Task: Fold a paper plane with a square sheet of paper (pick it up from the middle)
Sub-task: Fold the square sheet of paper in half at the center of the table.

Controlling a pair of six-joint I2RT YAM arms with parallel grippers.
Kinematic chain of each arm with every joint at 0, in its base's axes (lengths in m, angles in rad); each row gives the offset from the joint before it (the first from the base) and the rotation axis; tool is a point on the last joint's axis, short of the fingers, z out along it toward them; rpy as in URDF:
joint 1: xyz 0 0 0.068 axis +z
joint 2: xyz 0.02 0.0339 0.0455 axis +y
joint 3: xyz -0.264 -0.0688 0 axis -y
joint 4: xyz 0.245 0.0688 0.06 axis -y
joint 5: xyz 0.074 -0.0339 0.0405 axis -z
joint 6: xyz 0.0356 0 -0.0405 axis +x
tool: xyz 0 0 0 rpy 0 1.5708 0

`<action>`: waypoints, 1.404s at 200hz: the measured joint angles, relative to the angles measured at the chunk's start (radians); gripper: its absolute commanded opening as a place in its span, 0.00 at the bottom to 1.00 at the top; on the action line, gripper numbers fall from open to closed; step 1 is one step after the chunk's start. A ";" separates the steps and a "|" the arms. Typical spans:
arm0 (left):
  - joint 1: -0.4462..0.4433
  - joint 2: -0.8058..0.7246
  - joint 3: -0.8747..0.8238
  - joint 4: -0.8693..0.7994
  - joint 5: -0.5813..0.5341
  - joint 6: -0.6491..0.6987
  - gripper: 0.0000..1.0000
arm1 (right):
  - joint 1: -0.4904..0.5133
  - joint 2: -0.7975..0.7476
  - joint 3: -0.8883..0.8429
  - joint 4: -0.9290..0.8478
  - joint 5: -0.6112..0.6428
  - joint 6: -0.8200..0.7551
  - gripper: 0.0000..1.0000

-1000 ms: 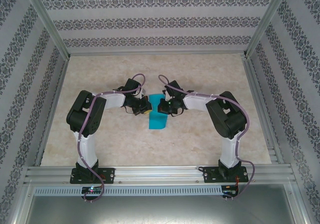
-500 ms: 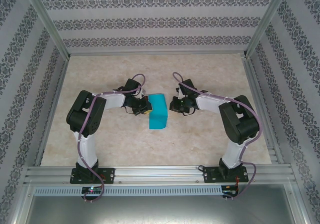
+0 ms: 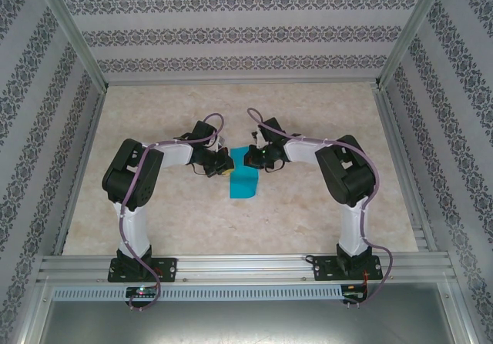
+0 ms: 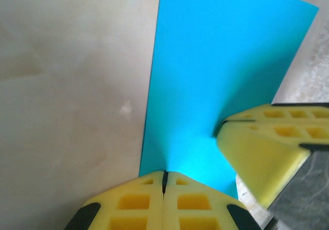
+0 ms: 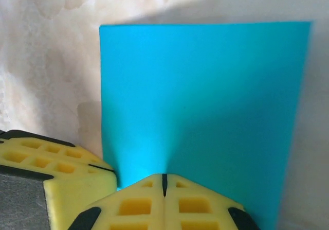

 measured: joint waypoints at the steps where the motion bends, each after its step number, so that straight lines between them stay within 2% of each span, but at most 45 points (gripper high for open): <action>1: 0.000 0.000 0.000 0.001 0.000 0.000 0.00 | -0.001 0.000 -0.001 0.001 -0.001 0.000 0.00; 39: 0.000 -0.003 -0.011 0.018 0.002 -0.003 0.00 | -0.085 -0.019 -0.043 0.029 -0.035 -0.036 0.00; 81: 0.005 -0.003 -0.011 0.019 0.007 -0.003 0.00 | -0.185 -0.077 -0.074 0.018 0.037 -0.056 0.00; 98: 0.005 -0.003 -0.011 0.019 0.007 -0.003 0.00 | -0.165 -0.113 -0.077 0.020 0.040 -0.056 0.00; 120: 0.005 -0.003 -0.011 0.019 0.007 -0.003 0.00 | -0.089 -0.130 -0.070 0.029 0.036 -0.056 0.00; 156: 0.005 -0.003 -0.011 0.019 0.008 -0.003 0.00 | -0.006 -0.063 0.000 0.032 0.005 -0.048 0.00; 217: 0.005 -0.003 -0.013 0.023 0.010 -0.003 0.00 | -0.056 0.034 0.034 0.043 -0.008 -0.018 0.00; 281: 0.006 -0.006 -0.028 0.048 0.015 -0.003 0.00 | -0.143 0.016 0.040 0.028 0.099 0.002 0.00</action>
